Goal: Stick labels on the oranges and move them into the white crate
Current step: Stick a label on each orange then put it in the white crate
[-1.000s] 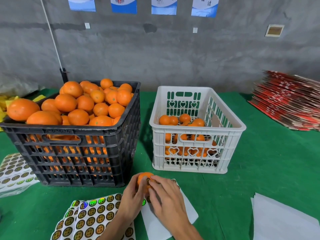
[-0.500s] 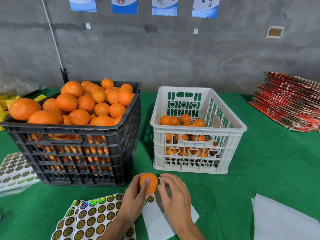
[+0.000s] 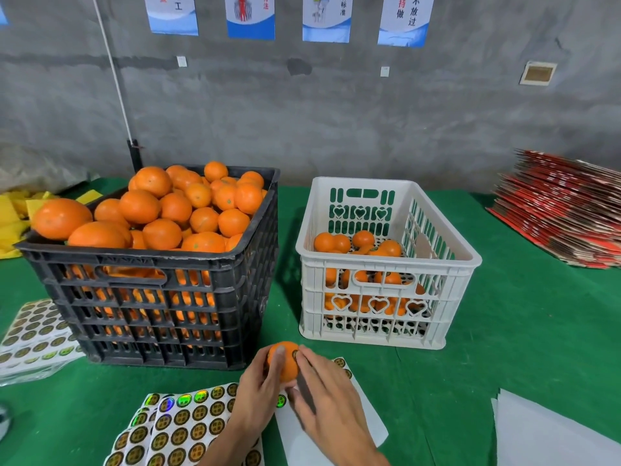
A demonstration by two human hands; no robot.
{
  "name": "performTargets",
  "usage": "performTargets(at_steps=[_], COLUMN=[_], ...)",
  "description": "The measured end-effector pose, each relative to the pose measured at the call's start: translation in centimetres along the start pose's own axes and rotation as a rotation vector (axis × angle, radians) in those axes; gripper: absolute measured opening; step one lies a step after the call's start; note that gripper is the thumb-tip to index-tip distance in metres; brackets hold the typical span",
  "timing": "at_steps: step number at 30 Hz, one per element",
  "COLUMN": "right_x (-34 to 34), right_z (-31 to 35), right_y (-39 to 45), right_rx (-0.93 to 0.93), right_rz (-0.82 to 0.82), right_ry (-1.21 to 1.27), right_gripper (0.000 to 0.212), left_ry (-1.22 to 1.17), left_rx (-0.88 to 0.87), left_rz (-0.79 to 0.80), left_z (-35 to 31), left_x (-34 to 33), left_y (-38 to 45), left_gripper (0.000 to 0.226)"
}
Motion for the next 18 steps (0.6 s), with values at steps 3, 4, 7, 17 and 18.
performTargets(at_steps=[3, 4, 7, 17, 18], right_x=[0.8, 1.3, 4.3, 14.8, 14.9], right_z=[0.3, 0.3, 0.2, -2.0, -2.6], right_y=[0.5, 0.7, 2.2, 13.0, 13.7], right_rx=[-0.004, -0.017, -0.051, -0.403, -0.454], right_rz=[-0.032, -0.055, -0.209, -0.346, -0.295], right_ry=[-0.018, -0.012, 0.044, -0.062, -0.078], right_gripper=[0.057, 0.057, 0.061, 0.089, 0.090], left_ry=[-0.091, -0.118, -0.200, 0.256, 0.354], left_rx=[0.012, 0.009, -0.071, -0.561, -0.594], left_rz=[-0.012, -0.010, 0.041, 0.135, 0.153], left_z=[-1.6, -2.5, -7.5, -26.5, -27.1], left_x=[-0.1, 0.0, -0.1, -5.9, -6.7], left_y=[-0.2, -0.2, -0.4, 5.0, 5.7], left_gripper=[0.045, 0.046, 0.044, 0.056, 0.059])
Point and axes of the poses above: each hand's wrist, its own y-axis towards the middle knuckle, its own x-axis out of the back of the hand, z = x × y, the point moved 7 cm from there along y, towards the middle knuckle, and after that the axes turned 2 degrees about z, right-handed, at the moved point
